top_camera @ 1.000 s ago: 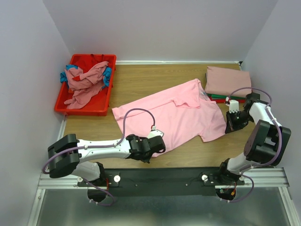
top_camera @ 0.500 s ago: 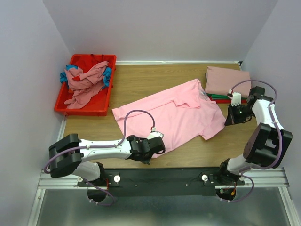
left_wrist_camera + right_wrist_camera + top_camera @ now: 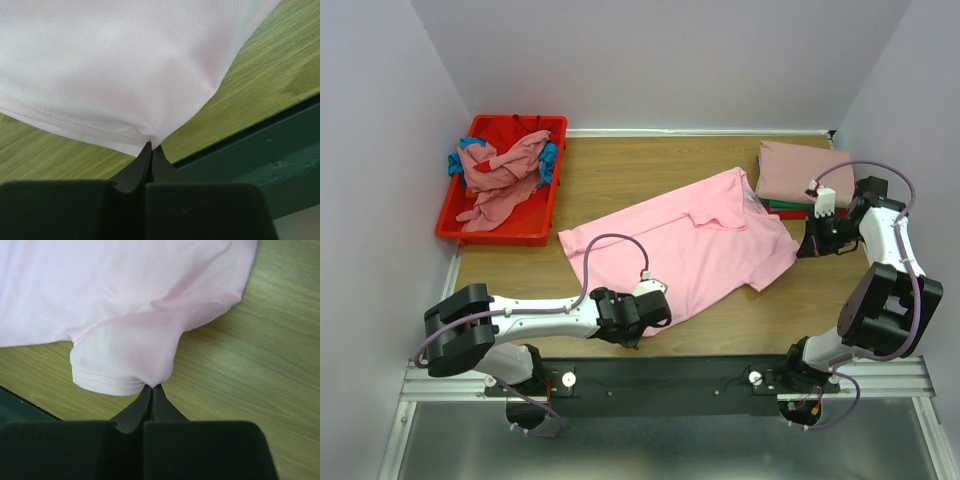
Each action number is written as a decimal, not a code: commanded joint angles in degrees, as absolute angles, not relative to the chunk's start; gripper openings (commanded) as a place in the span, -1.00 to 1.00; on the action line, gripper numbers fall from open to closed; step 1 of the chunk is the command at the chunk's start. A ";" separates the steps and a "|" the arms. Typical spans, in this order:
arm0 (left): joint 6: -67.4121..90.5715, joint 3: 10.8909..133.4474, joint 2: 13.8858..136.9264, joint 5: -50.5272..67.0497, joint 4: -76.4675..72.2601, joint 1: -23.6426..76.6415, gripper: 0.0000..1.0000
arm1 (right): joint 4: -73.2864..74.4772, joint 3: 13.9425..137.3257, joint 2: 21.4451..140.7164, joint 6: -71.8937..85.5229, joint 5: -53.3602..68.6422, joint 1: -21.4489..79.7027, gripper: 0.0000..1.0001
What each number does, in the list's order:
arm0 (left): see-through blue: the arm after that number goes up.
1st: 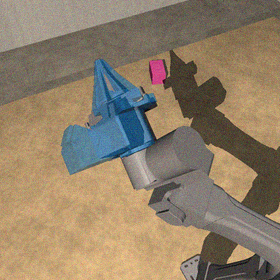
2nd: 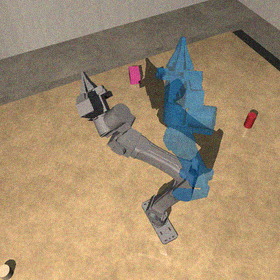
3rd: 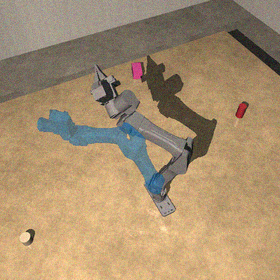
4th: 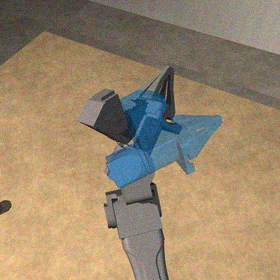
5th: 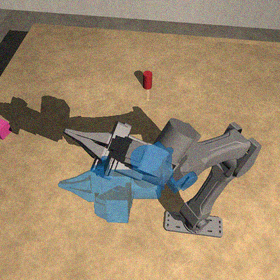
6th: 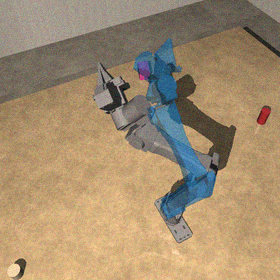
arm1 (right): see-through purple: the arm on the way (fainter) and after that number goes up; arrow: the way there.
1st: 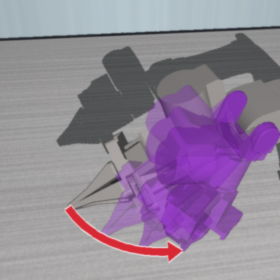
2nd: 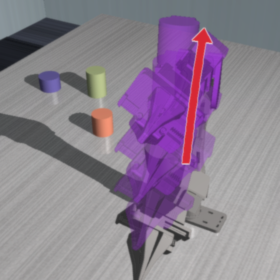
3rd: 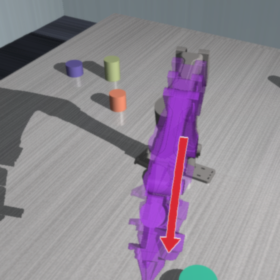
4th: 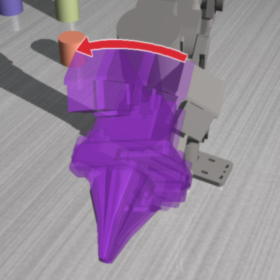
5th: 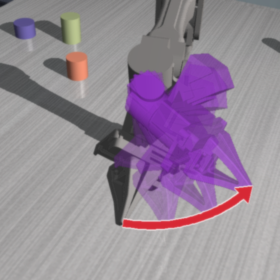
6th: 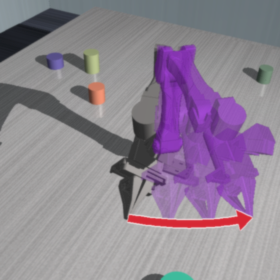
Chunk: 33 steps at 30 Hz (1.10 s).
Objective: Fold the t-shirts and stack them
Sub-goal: Fold the tshirt
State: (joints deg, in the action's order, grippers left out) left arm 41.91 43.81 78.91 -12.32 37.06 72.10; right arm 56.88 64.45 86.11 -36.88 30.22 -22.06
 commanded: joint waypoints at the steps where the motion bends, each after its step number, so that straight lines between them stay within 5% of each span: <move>1: 43.24 42.89 78.93 -11.34 36.56 72.25 -1.00 | 57.66 67.41 86.22 -36.91 33.40 -21.80 -0.99; 33: 41.40 41.22 77.52 -2.20 37.70 71.81 -1.00 | 55.46 70.05 90.26 -33.93 40.34 -17.76 -0.99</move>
State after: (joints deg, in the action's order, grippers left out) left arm 42.59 40.71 76.05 -4.80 36.18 71.96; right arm 56.62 68.51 89.60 -35.33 38.00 -19.14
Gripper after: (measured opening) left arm 0.008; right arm 0.009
